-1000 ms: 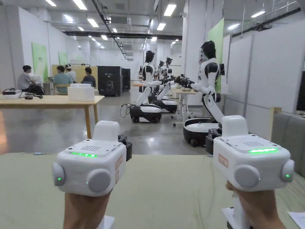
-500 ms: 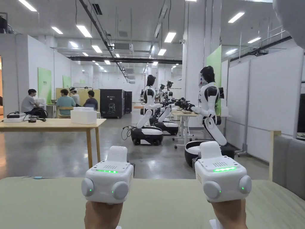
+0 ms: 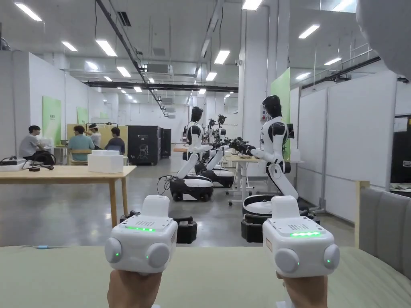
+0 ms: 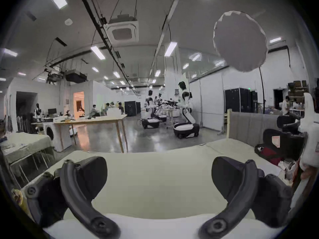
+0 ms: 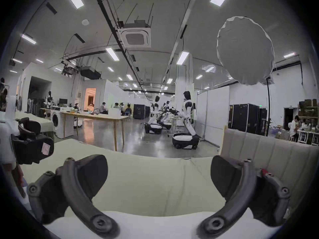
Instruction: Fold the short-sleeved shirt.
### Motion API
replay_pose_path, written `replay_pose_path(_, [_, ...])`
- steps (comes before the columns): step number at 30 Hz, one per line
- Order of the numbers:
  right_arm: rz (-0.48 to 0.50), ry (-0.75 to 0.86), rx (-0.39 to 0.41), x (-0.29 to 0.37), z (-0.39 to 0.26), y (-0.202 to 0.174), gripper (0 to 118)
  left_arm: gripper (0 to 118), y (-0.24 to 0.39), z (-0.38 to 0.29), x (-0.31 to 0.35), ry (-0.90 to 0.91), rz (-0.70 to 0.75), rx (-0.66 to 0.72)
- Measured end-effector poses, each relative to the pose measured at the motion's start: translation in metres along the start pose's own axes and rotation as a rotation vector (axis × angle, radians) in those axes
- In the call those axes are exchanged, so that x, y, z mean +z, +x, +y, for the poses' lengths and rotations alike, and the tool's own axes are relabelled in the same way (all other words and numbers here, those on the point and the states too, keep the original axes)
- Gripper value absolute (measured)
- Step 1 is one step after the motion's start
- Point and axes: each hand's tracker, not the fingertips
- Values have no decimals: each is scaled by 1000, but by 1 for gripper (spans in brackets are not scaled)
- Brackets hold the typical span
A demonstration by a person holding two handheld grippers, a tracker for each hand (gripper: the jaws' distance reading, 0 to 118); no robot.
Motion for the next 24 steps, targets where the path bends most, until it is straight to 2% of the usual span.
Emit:
replay_pose_path(3, [-21,-43,-15,0,6,0,118,118,-8,-3,-5,-5,12,-21])
replay_pose_path(6, [73,-69,-126,7,13,7,118,118,-12,4,-2,-4,11,-45])
replay_pose_path(8, [68,-50,-158,17,20,6,118,118,-17,6,-2,-2,18,-41])
replay_pose_path(12, [-101,-32,-85,31,34,-5,118,118,-24,8,1,-1,34,-35])
replay_pose_path(21, [-85,-24,-84,31,38,-6,118,118,-34,10,3,-9,56,-38])
replay_pose_path(24, [-48,-77,-143,34,37,-6,118,118,-37,9,4,-10,61,-32])
